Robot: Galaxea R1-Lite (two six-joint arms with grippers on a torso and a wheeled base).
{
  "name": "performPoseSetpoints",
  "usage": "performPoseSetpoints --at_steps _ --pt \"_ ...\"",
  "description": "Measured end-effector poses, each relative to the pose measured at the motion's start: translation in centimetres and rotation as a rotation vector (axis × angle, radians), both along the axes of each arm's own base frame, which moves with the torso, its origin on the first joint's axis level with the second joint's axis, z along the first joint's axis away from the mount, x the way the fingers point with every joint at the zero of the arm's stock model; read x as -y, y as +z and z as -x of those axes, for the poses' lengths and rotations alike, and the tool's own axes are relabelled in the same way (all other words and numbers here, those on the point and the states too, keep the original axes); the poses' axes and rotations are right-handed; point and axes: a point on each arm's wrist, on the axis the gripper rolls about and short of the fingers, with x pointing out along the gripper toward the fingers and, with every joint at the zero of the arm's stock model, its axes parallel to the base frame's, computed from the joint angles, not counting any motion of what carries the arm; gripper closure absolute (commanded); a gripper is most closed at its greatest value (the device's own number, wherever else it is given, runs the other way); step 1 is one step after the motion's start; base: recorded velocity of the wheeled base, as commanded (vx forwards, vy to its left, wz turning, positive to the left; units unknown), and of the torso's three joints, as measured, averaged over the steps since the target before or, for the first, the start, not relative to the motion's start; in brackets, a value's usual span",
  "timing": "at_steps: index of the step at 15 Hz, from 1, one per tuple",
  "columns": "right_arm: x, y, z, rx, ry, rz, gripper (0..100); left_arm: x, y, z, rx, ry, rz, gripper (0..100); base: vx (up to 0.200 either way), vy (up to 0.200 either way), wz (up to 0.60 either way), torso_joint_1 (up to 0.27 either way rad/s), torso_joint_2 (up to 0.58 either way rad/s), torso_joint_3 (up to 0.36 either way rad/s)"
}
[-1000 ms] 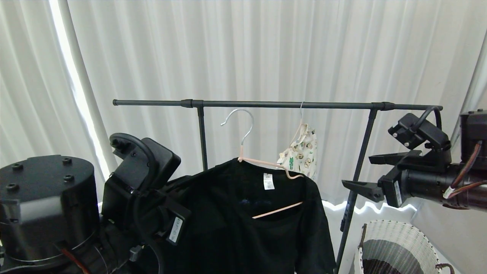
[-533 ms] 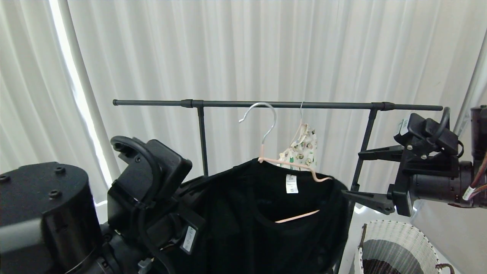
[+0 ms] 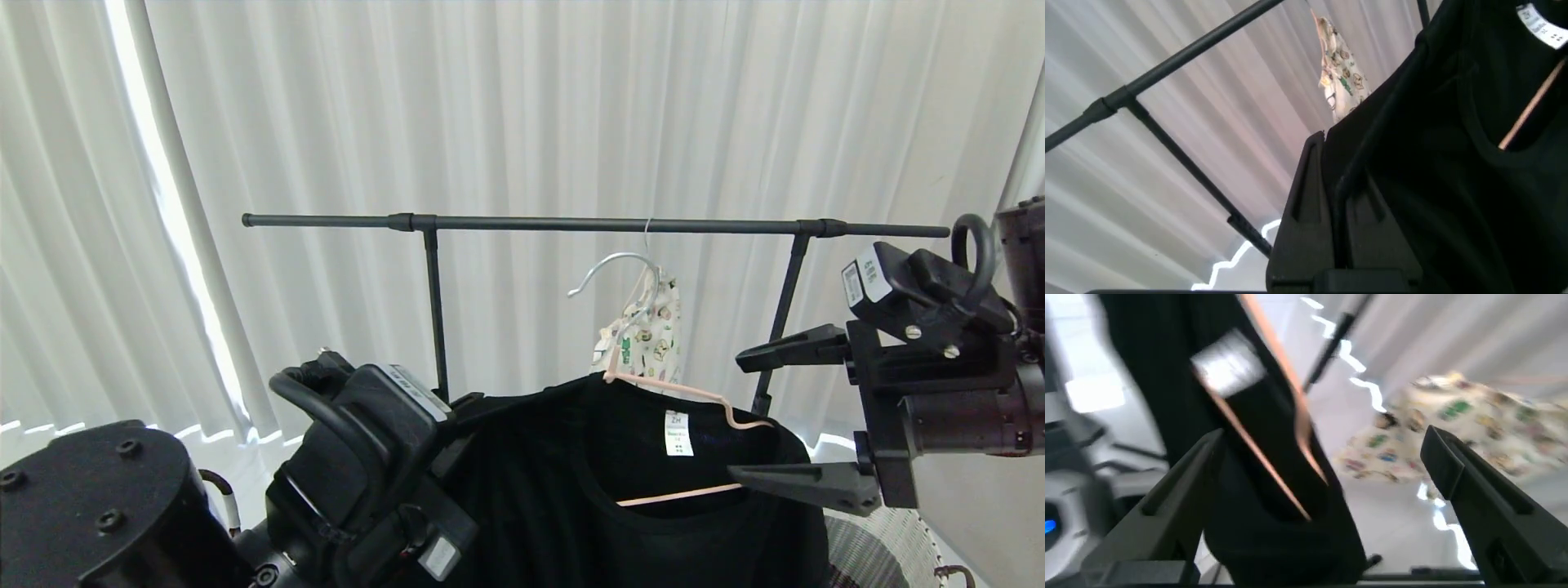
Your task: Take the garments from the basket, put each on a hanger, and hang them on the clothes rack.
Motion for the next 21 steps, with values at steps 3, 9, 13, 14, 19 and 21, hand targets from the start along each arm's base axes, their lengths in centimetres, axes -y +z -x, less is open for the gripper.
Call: performPoseSetpoints --at_steps 3,9,13,14,19,21 --pt "-1.1 -0.2 0.5 -0.038 0.055 0.026 0 0.3 0.0 -0.1 0.005 -0.007 -0.009 100 0.000 0.000 0.00 0.000 0.00 0.000" --pt "-1.4 -1.5 -1.5 -0.077 0.027 0.059 0 0.6 0.6 0.0 0.071 -0.108 -0.037 100 0.000 0.000 0.00 0.000 0.00 0.000" --pt "-1.1 -2.2 -2.2 -0.095 0.025 0.071 0 0.7 0.9 0.0 0.081 -0.116 -0.028 100 0.000 0.000 0.00 0.000 0.00 0.000" --pt "-1.0 -2.3 -2.2 -0.093 0.027 0.075 0 0.8 1.1 -0.1 0.083 -0.116 -0.024 100 0.000 0.000 0.00 0.000 0.00 0.000" --pt "-1.3 -2.6 -2.5 -0.052 0.091 0.092 100 0.9 1.3 -0.1 0.088 -0.117 -0.018 100 0.000 0.000 0.00 0.000 0.00 0.000" --pt "-1.4 -2.7 -2.5 -0.050 0.098 0.093 100 0.9 1.3 -0.1 0.088 -0.119 -0.018 100 0.000 0.000 0.00 0.000 0.00 0.000"
